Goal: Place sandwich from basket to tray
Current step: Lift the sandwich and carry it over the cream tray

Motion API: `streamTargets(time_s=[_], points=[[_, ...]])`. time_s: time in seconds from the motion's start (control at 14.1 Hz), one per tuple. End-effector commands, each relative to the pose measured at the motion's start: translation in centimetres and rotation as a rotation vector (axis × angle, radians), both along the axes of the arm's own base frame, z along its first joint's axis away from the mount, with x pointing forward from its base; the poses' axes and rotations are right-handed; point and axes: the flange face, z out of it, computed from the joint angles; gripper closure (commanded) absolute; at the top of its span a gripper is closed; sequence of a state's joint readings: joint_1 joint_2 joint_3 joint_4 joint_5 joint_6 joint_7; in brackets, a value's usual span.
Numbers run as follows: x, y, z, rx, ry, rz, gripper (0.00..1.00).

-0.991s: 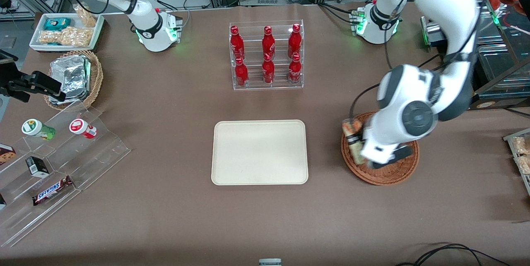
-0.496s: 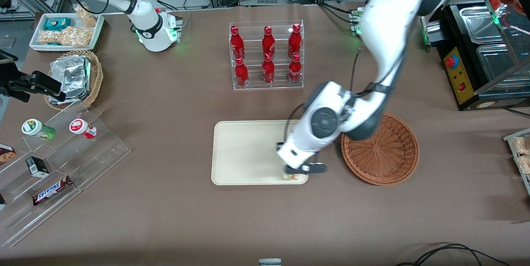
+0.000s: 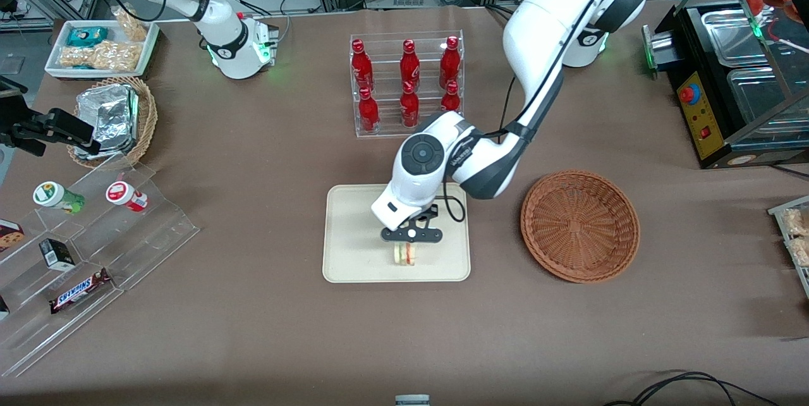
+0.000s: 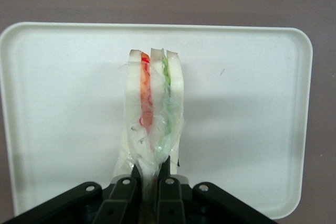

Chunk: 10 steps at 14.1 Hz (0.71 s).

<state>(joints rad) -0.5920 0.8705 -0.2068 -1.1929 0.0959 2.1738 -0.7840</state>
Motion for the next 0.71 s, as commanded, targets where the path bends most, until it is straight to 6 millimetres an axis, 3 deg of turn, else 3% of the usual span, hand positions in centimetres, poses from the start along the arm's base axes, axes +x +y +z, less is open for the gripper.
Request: streamTargets(time_s=[0.0, 0.28, 0.35, 0.5, 0.57, 0.64], points=[[0.6, -0.8, -1.3, -0.032, -0.030, 0.077, 0.88], [0.2, -1.2, -2.7, -0.040, -0.022, 0.092, 0.85], [-0.4, -1.7, -2.9, -0.038, -0.017, 0.084, 0.75], [-0.4, -1.7, -2.9, -0.041, -0.011, 0.111, 0.09], [-0.2, -1.7, -2.4, -0.046, -0.016, 0.121, 0.00], [0.0, -1.5, -1.6, -0.048, -0.018, 0.127, 0.00]])
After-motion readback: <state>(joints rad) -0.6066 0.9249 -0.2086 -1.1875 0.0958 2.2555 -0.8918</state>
